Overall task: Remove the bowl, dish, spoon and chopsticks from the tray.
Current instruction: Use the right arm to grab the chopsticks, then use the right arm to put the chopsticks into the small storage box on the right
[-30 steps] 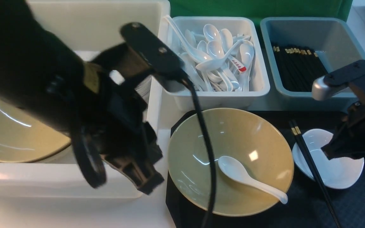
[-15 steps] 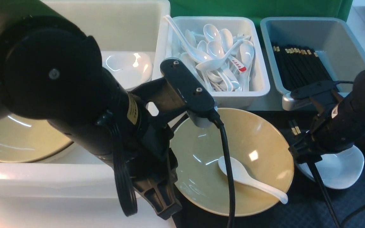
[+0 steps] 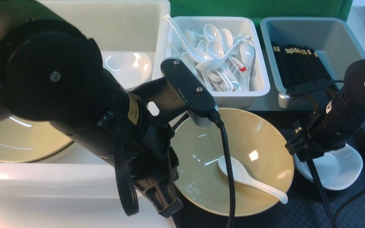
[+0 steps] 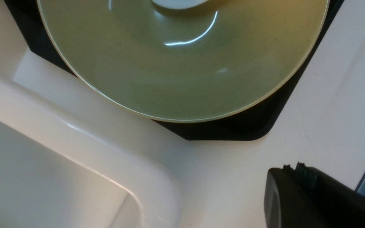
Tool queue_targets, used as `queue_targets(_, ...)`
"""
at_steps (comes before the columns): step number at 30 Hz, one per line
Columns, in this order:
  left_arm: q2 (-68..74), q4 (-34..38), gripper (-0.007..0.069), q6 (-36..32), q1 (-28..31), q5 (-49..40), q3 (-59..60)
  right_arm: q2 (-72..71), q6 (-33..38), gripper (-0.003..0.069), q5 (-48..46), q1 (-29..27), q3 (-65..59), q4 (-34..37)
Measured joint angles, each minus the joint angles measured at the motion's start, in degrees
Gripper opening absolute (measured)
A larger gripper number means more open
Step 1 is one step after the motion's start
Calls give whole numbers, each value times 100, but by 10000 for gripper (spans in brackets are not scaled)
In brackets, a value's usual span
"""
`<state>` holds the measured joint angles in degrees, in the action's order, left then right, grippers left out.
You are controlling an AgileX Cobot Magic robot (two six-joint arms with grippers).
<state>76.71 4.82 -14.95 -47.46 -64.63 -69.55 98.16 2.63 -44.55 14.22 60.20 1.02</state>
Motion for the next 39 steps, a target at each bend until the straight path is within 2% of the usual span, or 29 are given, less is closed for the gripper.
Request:
queue_targets(13, 0, -2, -11, 40, 0, 146, 5, 24, -29, 244, -158, 0, 0, -44)
queue_targets(15, 0, -2, -11, 40, 0, 146, 5, 72, -29, 235, -158, 0, 6, -44)
queue_targets(19, 0, -2, -11, 40, 0, 146, 5, 88, -22, 162, -160, 0, 49, -46)
queue_targets(24, 0, -126, -11, 61, 0, 141, 5, -138, -4, 162, -371, 0, 206, -102)
queue_targets(29, 0, -396, -11, 196, 0, 214, 5, -484, 2, 162, -724, 0, 973, -427)
queue_targets(32, 0, -404, -11, 206, 0, 441, 5, -503, -44, 162, -609, -17, 1567, -632)
queue_targets(35, 21, -404, -11, 223, 0, 975, 5, -318, -340, 162, -62, -157, 2406, -696)
queue_targets(36, 62, -398, -11, 235, 0, 1460, 5, -54, -610, 162, 407, -279, 2888, -716)
queue_targets(39, 104, -393, -11, 235, 0, 1827, 5, 223, -875, 162, 821, -385, 3284, -728)
